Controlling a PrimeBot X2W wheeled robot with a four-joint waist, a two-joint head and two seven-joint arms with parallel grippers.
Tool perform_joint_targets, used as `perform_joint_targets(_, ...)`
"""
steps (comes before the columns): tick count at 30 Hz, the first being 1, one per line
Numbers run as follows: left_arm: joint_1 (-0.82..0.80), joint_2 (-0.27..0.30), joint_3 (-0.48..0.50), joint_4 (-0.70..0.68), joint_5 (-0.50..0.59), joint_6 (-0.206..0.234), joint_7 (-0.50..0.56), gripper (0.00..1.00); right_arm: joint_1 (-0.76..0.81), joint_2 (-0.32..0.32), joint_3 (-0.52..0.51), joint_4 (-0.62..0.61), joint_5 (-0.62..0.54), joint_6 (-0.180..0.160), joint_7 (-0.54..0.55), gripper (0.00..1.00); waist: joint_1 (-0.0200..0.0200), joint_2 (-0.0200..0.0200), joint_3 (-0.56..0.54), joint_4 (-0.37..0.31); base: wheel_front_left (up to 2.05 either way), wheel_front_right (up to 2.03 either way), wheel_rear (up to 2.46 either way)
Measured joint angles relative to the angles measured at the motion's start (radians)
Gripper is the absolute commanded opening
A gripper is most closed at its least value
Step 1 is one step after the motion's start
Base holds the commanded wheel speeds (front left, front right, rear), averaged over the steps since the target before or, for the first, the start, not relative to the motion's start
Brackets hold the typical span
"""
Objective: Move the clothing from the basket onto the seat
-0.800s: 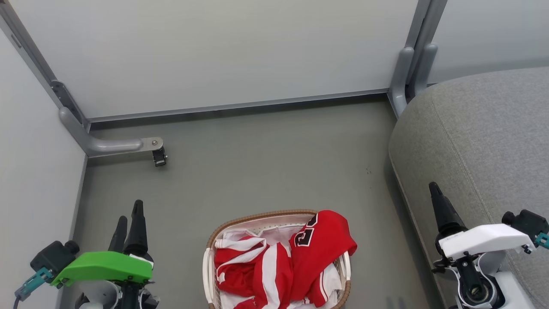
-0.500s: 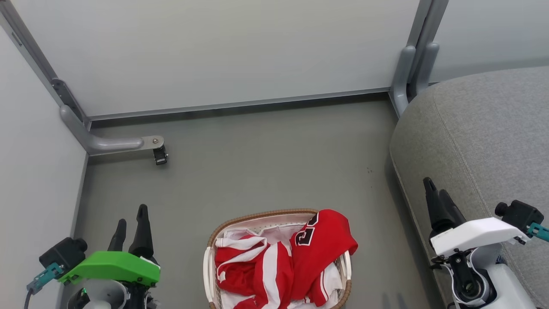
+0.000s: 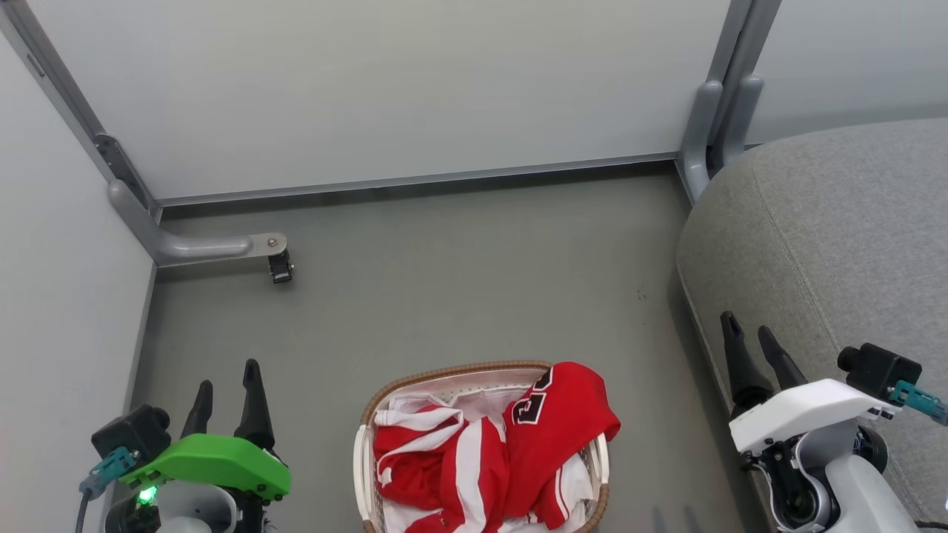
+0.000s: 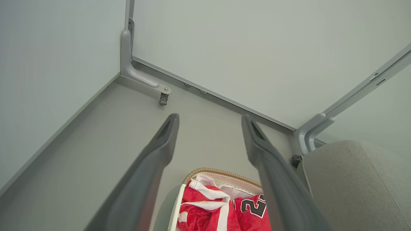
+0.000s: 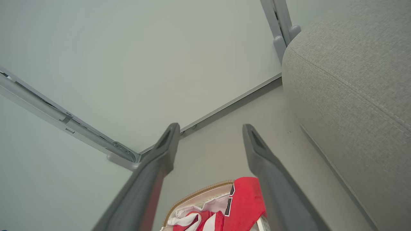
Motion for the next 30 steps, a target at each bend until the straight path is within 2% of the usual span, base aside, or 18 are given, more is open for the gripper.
perform_joint_targets(13,0.014,0.006,-0.037,-0.013,0.146,0.040,-0.036,1.00,0.001,-0.003,0.008,0.033,-0.196,0.000,-0.035,1.00,0.0000,0.0000,-0.001,0.008,0.00,0.00,0.00)
perform_joint_targets(21,0.014,0.011,-0.068,-0.008,0.233,0.040,-0.054,1.00,0.006,0.002,0.018,0.030,-0.284,0.000,-0.054,1.00,0.0000,0.0000,0.003,0.012,0.00,0.00,0.00)
perform_joint_targets(30,0.015,0.006,-0.053,-0.005,0.295,0.069,-0.078,1.00,0.008,0.007,-0.004,0.070,-0.398,0.000,-0.078,1.00,0.0000,0.0000,0.006,0.013,0.00,0.00,0.00)
